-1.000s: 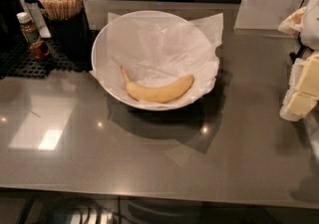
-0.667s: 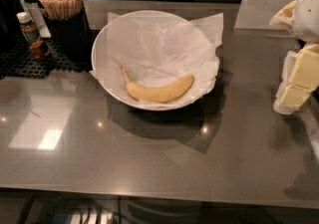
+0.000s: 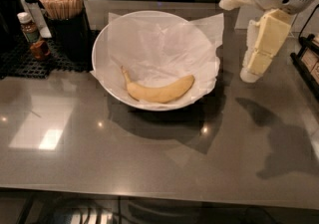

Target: Pick banana from white bowl

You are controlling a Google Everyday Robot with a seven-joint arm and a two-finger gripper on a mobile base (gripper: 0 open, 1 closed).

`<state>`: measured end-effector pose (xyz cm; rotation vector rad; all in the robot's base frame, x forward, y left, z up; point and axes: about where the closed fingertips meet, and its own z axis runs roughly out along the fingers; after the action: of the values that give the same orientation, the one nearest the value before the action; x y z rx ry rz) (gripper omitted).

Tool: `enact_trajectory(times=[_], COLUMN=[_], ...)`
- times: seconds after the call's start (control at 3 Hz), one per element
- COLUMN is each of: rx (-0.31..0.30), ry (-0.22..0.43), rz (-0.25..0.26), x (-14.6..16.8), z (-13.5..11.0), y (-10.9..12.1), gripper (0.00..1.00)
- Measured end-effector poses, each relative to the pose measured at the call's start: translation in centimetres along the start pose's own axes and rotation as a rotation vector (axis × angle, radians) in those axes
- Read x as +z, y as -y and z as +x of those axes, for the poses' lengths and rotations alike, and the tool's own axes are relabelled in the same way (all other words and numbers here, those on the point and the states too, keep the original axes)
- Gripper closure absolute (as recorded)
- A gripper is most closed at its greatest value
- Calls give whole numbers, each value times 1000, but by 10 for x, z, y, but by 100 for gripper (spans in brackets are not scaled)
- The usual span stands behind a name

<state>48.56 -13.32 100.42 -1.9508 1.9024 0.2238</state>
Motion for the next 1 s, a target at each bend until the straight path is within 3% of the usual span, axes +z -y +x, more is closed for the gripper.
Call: enact_trajectory(times=[0.33, 0.67, 1.0], rx=[-103, -135, -136], ry=[129, 235, 248], rz=[-26, -17, 4], x=[-1, -7, -7], z=[-36, -51, -57], y=[11, 20, 25], gripper=[0, 0, 0])
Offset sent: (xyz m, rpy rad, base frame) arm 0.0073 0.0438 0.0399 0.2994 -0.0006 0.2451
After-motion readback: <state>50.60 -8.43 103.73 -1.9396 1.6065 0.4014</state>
